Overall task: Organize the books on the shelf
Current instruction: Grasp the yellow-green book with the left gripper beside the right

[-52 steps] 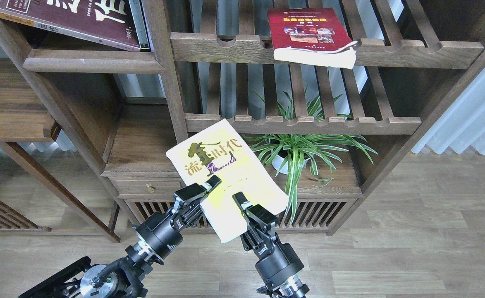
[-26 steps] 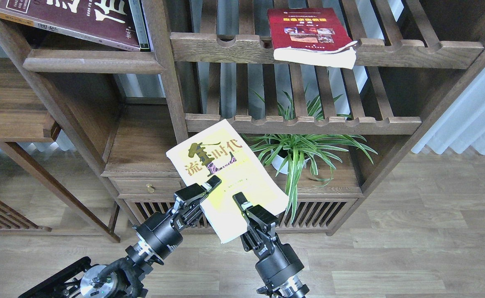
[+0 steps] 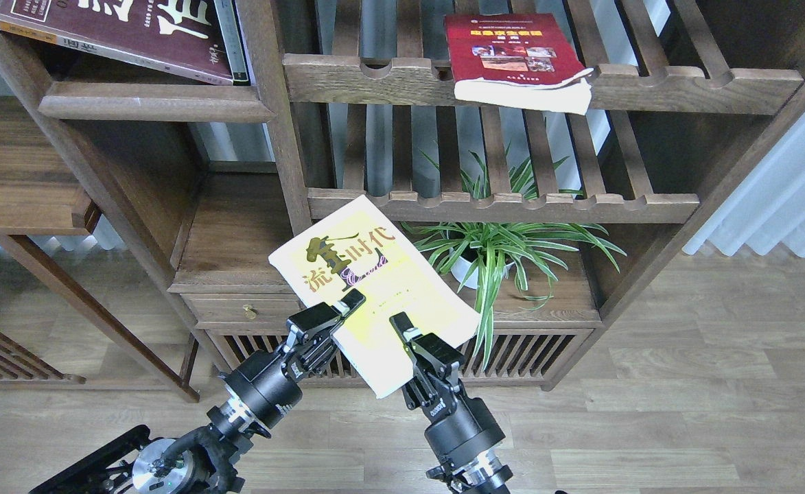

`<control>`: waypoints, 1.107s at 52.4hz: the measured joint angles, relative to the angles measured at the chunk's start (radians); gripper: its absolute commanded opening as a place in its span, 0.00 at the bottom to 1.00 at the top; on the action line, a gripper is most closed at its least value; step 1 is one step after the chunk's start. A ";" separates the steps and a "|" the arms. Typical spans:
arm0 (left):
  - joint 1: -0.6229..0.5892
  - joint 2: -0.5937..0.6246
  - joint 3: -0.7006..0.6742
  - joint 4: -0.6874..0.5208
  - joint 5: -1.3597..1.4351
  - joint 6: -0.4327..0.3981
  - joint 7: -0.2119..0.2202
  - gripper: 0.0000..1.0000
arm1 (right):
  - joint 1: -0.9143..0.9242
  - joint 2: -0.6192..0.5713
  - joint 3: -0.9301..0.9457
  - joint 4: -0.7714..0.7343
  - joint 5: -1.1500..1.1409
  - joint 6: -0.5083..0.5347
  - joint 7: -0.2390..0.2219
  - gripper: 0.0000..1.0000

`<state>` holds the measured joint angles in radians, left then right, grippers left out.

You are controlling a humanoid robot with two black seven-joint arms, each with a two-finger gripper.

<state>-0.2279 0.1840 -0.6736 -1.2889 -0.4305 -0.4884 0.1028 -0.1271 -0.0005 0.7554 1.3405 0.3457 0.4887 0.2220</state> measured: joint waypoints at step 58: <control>-0.001 0.086 -0.010 -0.089 0.048 0.000 0.001 0.10 | -0.002 0.000 0.109 -0.064 0.003 0.000 0.007 0.85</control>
<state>-0.2294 0.2697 -0.6832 -1.3781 -0.3824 -0.4886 0.1036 -0.1289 0.0000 0.8644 1.2766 0.3488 0.4888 0.2288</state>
